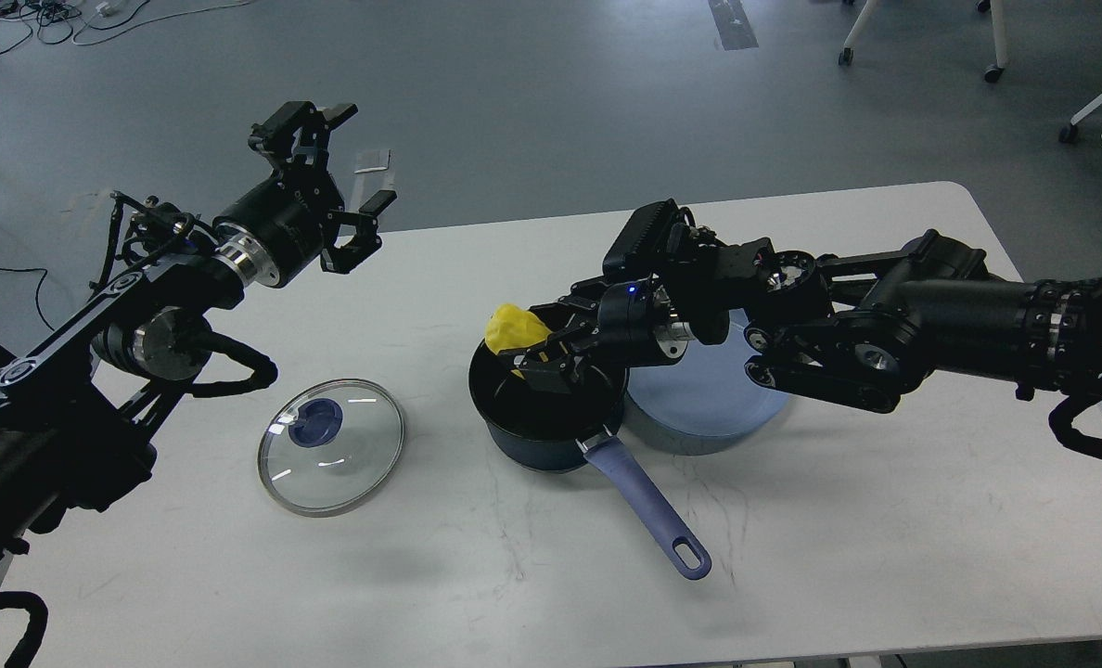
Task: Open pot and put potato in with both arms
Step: 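Lift the potato and carry it over the open pot, lowering it in, then release the potato and raise the right gripper away from the pot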
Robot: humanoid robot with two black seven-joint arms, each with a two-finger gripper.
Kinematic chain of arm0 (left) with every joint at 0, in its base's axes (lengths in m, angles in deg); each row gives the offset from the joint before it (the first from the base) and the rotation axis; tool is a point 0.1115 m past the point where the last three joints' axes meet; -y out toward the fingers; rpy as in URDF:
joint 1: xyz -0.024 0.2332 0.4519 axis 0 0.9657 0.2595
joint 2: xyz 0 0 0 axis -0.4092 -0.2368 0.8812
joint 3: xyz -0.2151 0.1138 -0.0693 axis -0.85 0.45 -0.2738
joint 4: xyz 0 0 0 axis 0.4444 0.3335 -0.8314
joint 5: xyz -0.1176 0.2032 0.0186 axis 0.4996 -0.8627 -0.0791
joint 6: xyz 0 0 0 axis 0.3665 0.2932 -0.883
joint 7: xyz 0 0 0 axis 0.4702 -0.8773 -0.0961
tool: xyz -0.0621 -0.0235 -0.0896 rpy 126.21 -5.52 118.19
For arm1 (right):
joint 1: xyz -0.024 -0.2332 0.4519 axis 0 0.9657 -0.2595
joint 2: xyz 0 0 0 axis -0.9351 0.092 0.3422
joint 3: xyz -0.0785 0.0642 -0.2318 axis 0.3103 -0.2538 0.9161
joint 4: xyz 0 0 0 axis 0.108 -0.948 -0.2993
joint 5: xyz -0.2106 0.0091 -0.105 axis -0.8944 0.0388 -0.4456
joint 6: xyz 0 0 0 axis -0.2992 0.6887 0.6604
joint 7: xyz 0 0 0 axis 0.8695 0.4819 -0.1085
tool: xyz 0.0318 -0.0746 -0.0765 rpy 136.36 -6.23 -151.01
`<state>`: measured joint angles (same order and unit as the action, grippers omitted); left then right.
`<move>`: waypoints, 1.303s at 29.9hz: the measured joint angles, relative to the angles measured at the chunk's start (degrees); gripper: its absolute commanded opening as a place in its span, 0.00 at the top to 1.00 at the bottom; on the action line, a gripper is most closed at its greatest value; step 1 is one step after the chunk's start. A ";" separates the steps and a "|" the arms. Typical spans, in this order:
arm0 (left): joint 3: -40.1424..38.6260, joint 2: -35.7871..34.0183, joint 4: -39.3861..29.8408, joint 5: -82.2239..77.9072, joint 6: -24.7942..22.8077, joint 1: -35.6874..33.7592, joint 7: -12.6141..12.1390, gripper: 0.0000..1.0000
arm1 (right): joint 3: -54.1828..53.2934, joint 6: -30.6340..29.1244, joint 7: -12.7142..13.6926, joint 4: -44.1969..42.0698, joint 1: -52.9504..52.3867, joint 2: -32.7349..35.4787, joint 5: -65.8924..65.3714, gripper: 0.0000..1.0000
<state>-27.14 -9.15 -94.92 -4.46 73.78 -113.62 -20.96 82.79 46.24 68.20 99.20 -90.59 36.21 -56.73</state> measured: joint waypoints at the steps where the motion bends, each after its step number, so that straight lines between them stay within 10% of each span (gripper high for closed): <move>1: 0.00 0.00 0.00 0.00 -0.09 0.06 0.01 0.01 | -0.06 -0.04 0.00 0.04 -0.07 0.01 0.90 0.00; 11: -0.37 1.48 -0.02 0.87 -0.24 1.78 0.11 0.01 | -9.27 0.42 0.75 -0.55 2.57 0.45 18.81 0.00; 22: -2.95 1.30 -0.54 1.08 -0.68 5.52 0.40 0.01 | -34.90 -2.21 8.53 -0.71 9.13 4.25 62.69 0.00; 39: -3.48 1.31 0.59 2.46 -3.45 8.82 2.41 0.01 | -45.55 -6.41 13.90 -0.73 22.74 4.15 67.50 0.00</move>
<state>-30.62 -7.84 -94.34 -2.00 70.33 -104.80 -18.56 37.24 39.84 82.10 98.47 -67.85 40.36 10.77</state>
